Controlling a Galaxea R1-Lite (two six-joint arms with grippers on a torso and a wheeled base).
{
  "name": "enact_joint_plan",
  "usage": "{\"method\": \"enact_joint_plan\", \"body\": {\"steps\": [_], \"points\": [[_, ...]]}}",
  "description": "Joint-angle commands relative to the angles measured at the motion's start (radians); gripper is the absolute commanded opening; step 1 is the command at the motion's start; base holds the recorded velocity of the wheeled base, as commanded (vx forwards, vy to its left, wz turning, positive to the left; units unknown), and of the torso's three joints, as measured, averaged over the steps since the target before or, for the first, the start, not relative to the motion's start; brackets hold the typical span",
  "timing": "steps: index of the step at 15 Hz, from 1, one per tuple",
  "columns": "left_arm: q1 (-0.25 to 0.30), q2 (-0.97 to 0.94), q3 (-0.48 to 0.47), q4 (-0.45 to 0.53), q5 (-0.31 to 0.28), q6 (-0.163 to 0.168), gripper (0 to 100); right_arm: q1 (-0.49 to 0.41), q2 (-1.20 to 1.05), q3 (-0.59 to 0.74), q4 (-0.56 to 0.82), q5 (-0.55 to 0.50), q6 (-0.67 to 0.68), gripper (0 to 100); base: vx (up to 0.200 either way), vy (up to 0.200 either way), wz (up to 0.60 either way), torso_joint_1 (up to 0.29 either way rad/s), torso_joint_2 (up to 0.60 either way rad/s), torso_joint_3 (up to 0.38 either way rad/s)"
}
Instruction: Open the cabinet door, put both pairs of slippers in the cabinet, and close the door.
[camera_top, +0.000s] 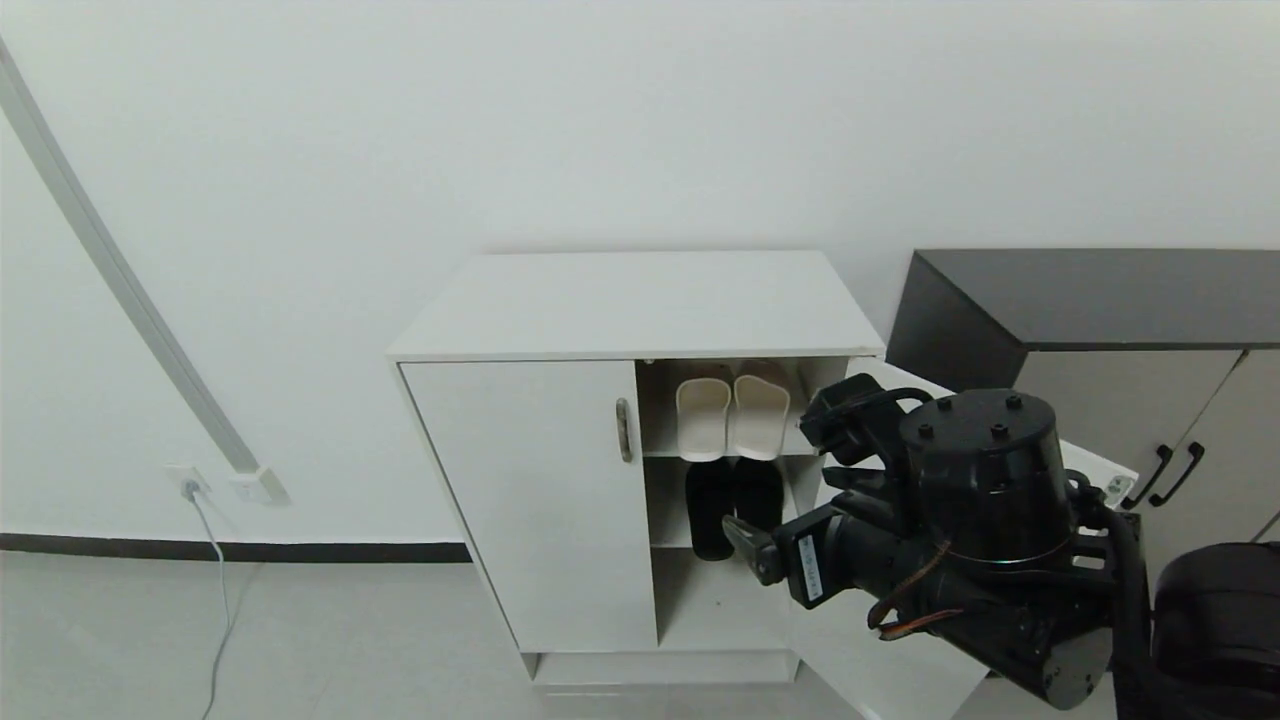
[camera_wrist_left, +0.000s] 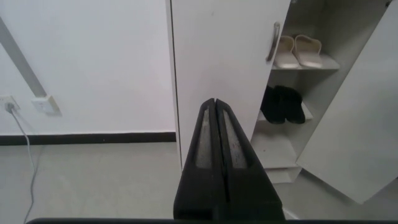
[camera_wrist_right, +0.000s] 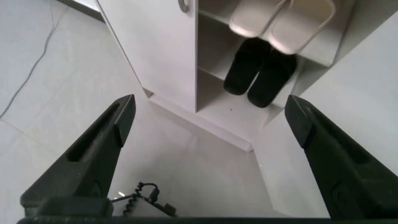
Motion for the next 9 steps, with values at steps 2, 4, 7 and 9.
{"method": "enact_joint_plan", "body": {"steps": [2,4,7,9], "points": [[0.0,0.001,0.0,0.001,0.0,0.003,0,-0.015,-0.001,0.002,-0.003,0.0,-0.005,100,0.0,0.0,0.0,0.237,-0.56,-0.33],[0.0,0.001,0.0,0.0,0.0,0.0,0,-0.018,-0.003,0.003,-0.008,0.0,-0.005,100,0.0,0.0,0.0,0.251,-0.56,-0.332],[0.0,0.001,0.0,0.0,0.0,-0.002,0,-0.016,-0.004,0.022,-0.037,0.0,-0.017,100,0.0,0.0,0.0,0.263,-0.61,-0.334],[0.0,0.001,0.0,0.0,0.0,-0.002,0,-0.016,-0.003,0.028,-0.048,0.0,-0.017,100,0.0,0.0,0.0,0.207,-0.48,-0.263]]}}
